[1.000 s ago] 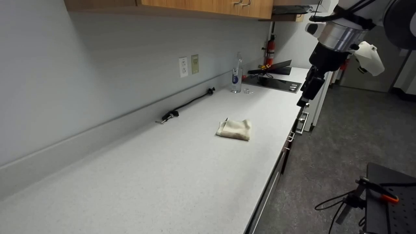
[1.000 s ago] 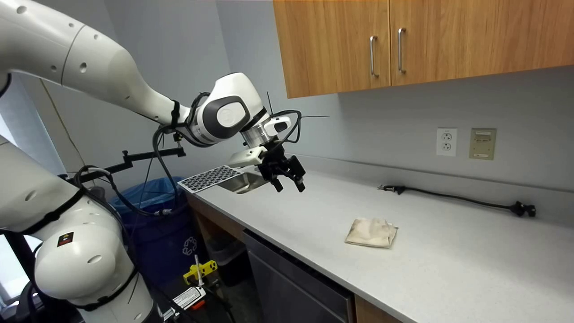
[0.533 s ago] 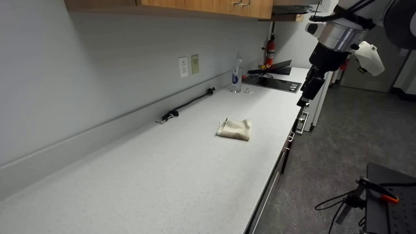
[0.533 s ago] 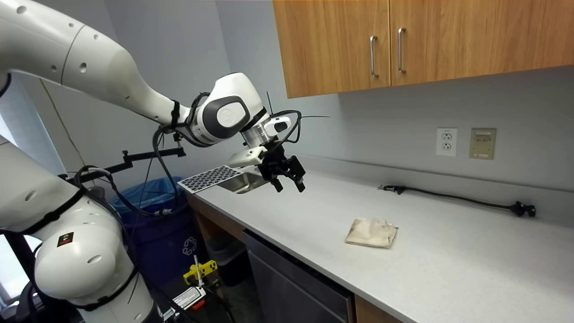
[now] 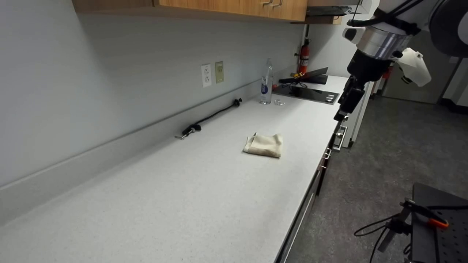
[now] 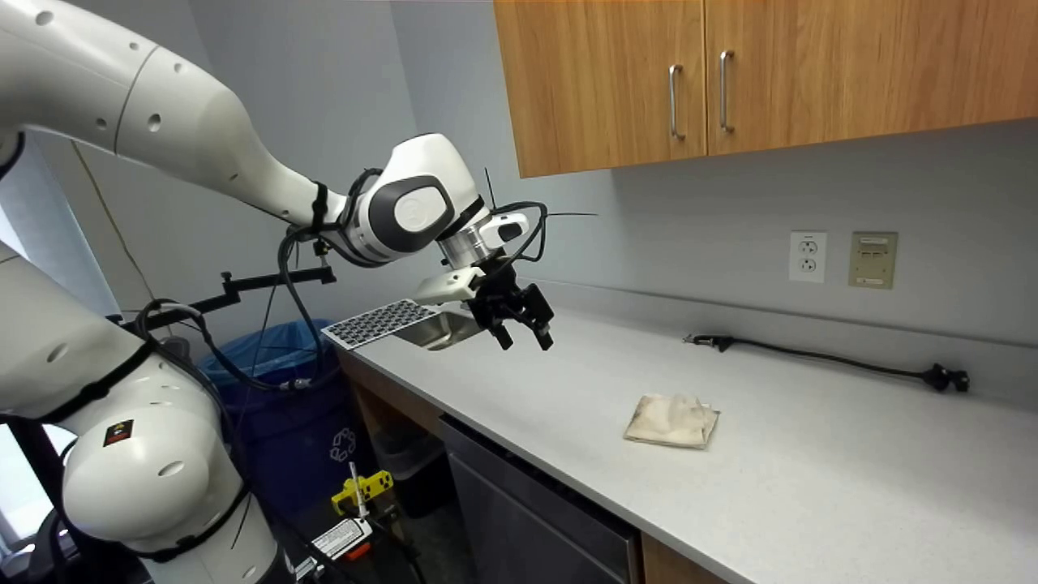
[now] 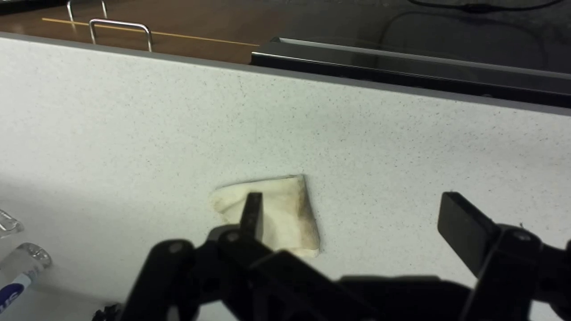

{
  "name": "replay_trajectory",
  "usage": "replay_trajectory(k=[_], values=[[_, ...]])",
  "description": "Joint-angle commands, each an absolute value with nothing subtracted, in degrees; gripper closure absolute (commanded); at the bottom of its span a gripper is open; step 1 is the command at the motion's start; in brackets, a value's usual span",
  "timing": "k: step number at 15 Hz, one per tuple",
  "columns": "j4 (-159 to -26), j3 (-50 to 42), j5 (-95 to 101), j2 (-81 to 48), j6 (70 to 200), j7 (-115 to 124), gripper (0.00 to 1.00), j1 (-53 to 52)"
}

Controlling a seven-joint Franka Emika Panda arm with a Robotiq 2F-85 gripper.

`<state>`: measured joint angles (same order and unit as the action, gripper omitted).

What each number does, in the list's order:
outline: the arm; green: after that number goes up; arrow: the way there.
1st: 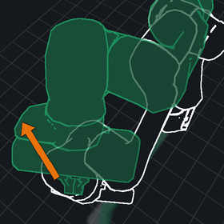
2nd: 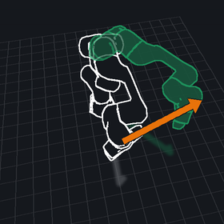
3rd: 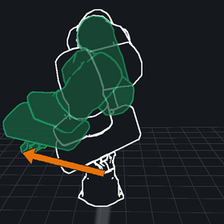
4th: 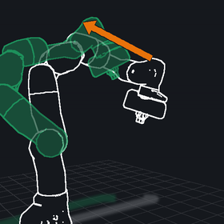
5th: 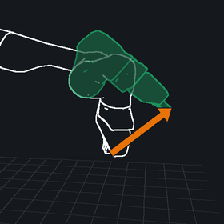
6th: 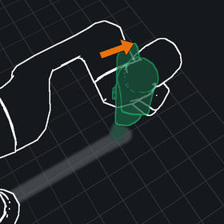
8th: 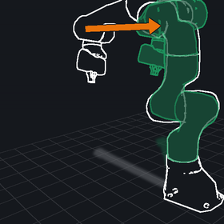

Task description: Straighten out the cloth

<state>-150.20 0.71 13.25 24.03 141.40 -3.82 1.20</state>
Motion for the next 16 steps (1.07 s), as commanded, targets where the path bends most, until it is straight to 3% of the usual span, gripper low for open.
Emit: replay_trajectory(k=[1,9,16], values=[[-150.0,0.7,13.1,23.7,141.1,-4.0,0.0,1.3],[-149.2,0.7,13.2,21.9,141.7,-3.8,0.0,1.3],[-142.3,0.8,12.4,12.3,143.5,-2.2,0.0,1.4]])
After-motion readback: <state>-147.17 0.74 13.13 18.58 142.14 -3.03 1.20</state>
